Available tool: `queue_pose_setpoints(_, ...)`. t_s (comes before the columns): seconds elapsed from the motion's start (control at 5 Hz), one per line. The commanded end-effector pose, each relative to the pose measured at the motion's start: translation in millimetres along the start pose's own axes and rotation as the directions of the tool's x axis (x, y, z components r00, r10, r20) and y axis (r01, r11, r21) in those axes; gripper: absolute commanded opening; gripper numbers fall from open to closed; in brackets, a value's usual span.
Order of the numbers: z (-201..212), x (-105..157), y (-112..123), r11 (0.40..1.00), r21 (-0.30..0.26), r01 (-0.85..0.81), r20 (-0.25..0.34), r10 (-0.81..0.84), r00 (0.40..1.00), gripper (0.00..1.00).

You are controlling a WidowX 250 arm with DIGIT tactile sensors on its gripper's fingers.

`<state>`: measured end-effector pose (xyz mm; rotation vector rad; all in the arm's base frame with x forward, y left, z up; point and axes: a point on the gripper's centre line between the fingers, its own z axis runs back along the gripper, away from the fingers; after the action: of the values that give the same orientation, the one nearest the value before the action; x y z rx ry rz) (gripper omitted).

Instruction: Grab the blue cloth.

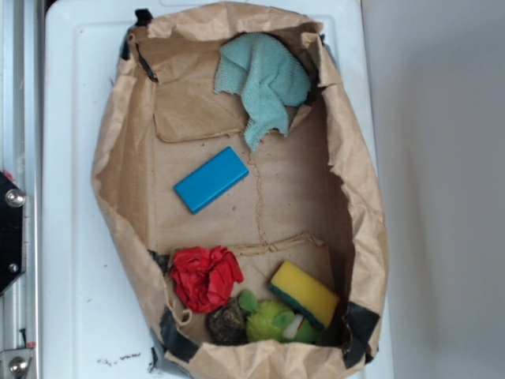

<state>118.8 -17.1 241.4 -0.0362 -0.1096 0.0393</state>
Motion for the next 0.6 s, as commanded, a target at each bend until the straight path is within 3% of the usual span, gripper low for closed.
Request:
queue_pose_setpoints(0.0, 0, 0, 0, 1.0, 0.0, 0.0, 0.0, 0.0, 1.0, 1.0)
queue_pose_setpoints(0.4, -13, 39, -6, 0.999, 0.009, -0.037, 0.036, 0.037, 0.999, 1.0)
